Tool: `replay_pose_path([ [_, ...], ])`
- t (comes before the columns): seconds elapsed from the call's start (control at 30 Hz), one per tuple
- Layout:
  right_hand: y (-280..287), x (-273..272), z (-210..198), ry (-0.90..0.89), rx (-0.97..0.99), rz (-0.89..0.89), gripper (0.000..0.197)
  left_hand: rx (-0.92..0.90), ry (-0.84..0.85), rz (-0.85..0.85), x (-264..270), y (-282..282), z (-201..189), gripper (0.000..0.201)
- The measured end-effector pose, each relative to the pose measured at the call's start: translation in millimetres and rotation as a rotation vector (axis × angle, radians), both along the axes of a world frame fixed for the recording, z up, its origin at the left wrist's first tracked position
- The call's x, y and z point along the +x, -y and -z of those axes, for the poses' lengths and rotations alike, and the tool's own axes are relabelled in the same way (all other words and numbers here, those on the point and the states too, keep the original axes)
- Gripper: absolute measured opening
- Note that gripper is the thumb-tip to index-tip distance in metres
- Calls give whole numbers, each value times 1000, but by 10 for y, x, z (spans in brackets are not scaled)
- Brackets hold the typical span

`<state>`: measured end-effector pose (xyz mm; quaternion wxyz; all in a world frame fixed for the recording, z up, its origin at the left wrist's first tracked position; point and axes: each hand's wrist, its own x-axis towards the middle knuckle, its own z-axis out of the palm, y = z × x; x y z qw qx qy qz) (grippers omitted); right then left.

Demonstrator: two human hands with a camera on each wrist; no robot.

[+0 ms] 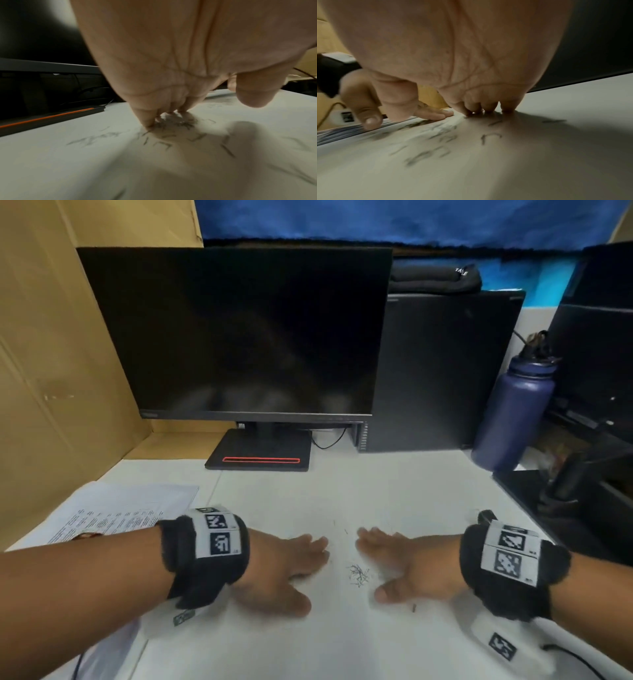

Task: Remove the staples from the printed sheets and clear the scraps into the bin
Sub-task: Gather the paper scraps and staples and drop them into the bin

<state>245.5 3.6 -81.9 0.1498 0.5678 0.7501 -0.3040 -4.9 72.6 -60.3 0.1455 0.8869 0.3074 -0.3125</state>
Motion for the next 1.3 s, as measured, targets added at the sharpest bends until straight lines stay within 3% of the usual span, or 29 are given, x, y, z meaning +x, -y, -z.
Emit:
replay_pose_path([
  [0.07, 102, 116, -89, -77, -26, 23, 86, -46, 71, -52, -203, -23, -87, 85],
  [0.17, 32, 216, -291, -183, 52, 169, 68, -14, 126, -248, -310, -216, -250, 96],
  [0.27, -88, 42, -295, -30, 137, 144, 74, 44, 44, -367, -195, -274, -253, 99],
  [0.37, -39, -231, -148, 89, 93, 11, 83, 62, 44, -202, 1, -55, -109, 91],
  [0.47, 221, -249, -119, 57, 31, -38, 90, 89, 42, 57, 44, 303, 41, 82],
  [0.53, 432, -116, -129, 20, 16, -44, 89, 109, 39, 119, -61, 449, 37, 73],
  [0.63, 677, 142, -179, -97, 84, 80, 97, 86, 101, 74, -340, 423, -167, 58],
  [0.7, 748, 308, -206, -77, 242, 259, 102, 108, 207, -95, -520, 289, -293, 49],
  [0.8, 771, 401, -210, 88, 275, 421, 48, 247, 146, -343, -639, 52, -298, 47],
  [0.83, 763, 378, -210, 120, 247, 428, 45, 267, 78, -378, -613, -18, -276, 42],
  [0.9, 748, 231, -208, 132, 196, 416, 45, 260, -10, -369, -487, -31, -245, 32],
  [0.97, 723, 57, -196, 67, 185, 380, 47, 210, -5, -347, -345, 56, -147, 42],
  [1.07, 673, -148, -213, 18, 180, 313, 65, 129, 72, -250, -166, 273, -74, 55],
  [1.2, 581, -241, -256, 58, 236, 339, 59, 141, 256, -272, -110, 238, -136, 47],
  [1.3, 592, -394, -233, 104, 214, 264, 50, 152, 210, -191, -123, 276, -118, 30],
])
